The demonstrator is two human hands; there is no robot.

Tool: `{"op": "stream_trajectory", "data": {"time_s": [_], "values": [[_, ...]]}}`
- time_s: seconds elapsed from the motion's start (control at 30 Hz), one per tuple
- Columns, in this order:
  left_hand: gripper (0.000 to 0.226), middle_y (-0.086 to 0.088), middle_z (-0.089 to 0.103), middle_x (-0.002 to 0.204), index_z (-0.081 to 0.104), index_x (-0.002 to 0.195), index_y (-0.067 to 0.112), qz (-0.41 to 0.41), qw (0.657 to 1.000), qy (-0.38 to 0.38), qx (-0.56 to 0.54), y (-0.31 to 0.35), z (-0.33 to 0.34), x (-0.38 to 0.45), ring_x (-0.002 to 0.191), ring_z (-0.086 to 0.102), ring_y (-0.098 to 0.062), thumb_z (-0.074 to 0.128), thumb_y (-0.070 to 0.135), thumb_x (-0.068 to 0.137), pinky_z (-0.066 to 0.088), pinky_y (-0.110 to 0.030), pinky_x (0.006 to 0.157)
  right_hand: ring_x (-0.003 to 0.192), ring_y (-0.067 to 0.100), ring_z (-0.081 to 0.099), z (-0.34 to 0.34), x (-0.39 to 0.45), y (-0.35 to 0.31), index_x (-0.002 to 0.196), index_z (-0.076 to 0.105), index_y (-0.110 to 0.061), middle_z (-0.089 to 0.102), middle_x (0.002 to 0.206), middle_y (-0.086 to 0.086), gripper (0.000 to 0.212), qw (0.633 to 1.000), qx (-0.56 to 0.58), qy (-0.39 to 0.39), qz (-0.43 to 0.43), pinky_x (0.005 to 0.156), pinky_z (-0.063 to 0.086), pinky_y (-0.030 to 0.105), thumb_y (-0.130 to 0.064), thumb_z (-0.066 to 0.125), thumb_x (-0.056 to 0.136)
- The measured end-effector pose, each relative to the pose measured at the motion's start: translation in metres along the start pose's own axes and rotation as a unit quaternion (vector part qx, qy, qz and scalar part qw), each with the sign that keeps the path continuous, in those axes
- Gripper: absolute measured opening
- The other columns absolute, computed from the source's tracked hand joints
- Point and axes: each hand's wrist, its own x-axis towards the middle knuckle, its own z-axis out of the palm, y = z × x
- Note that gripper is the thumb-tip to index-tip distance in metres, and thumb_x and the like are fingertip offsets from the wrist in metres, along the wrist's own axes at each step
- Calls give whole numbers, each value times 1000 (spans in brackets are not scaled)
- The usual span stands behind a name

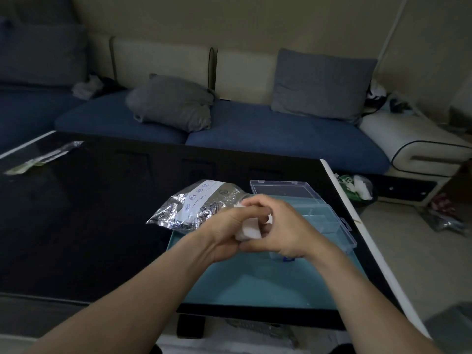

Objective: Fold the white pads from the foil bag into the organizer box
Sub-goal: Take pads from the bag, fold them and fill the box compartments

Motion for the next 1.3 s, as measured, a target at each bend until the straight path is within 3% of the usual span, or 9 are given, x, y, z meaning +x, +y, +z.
{"op": "stream_trajectory", "data": {"time_s": [0.1, 0.27, 0.37, 0.5, 0.8, 0.93, 1.07, 1.17, 1.3], "values": [[24, -14, 65, 95, 64, 104, 9, 1, 1000, 15, -12, -2, -1, 3, 80, 66, -21, 70, 14, 81, 55, -31, 69, 90, 14, 72, 1, 0, 3, 117, 61, -27, 70, 109, -3, 72, 1000, -3, 0, 6, 82, 60, 51, -19, 96, 54], [13, -8, 64, 87, 63, 95, 11, -19, 1000, 8, -7, -1, -1, 1, 74, 65, -18, 66, 16, 84, 54, -29, 64, 90, 9, 72, -2, -3, 1, 120, 61, -18, 69, 109, -4, 73, 1000, 16, -17, 14, 84, 61, 40, -7, 97, 58], [13, -9, 64, 91, 64, 99, 11, -46, 999, -20, 11, -2, -2, 0, 82, 62, -20, 63, 16, 88, 51, -34, 75, 91, 6, 71, -4, -4, 1, 117, 64, -21, 72, 104, -5, 70, 1000, -12, -10, 4, 81, 60, 31, -15, 98, 57], [11, -6, 66, 79, 63, 90, 10, -25, 999, -15, 15, -3, 3, 0, 70, 66, -16, 53, 11, 95, 52, -26, 65, 102, 6, 68, -1, -6, -2, 127, 61, -29, 69, 114, -13, 82, 999, -39, -8, -11, 91, 58, 38, -38, 95, 53], [15, -4, 65, 78, 64, 83, 16, -37, 998, -14, 52, -2, 8, -2, 72, 63, -16, 56, 8, 93, 54, -29, 66, 99, -4, 62, -2, -10, -19, 124, 67, -30, 65, 107, -21, 67, 989, -135, 44, -45, 86, 45, 14, -32, 92, 62], [15, -12, 66, 85, 63, 101, 5, -4, 995, 13, 94, -7, 9, 2, 72, 65, -19, 60, -3, 88, 54, -30, 63, 102, -2, 58, -11, -11, -17, 125, 64, -32, 59, 111, -17, 83, 989, -150, -15, -10, 90, 47, 16, -46, 97, 50], [7, -7, 66, 72, 64, 95, 6, -27, 967, 11, 255, -10, 10, -1, 63, 62, -18, 63, 3, 90, 47, -23, 54, 96, 16, 71, -29, -19, -9, 119, 64, -31, 70, 108, -8, 59, 992, -26, -113, 46, 79, 60, 46, -34, 89, 65], [8, -7, 68, 71, 63, 94, 2, -59, 959, -38, 274, -11, 14, 0, 66, 61, -18, 57, -1, 91, 45, -24, 59, 104, 16, 69, -39, -25, 0, 126, 60, -20, 70, 111, 0, 61, 983, 61, -163, 64, 80, 54, 28, -14, 83, 70], [22, -10, 68, 76, 63, 108, -2, -65, 959, -55, 270, -15, 19, 8, 65, 62, -18, 60, -7, 87, 49, -20, 56, 107, 22, 67, -49, -27, 11, 128, 56, -8, 66, 118, 16, 60, 966, 159, -187, 84, 83, 53, 29, 6, 68, 71]]}}
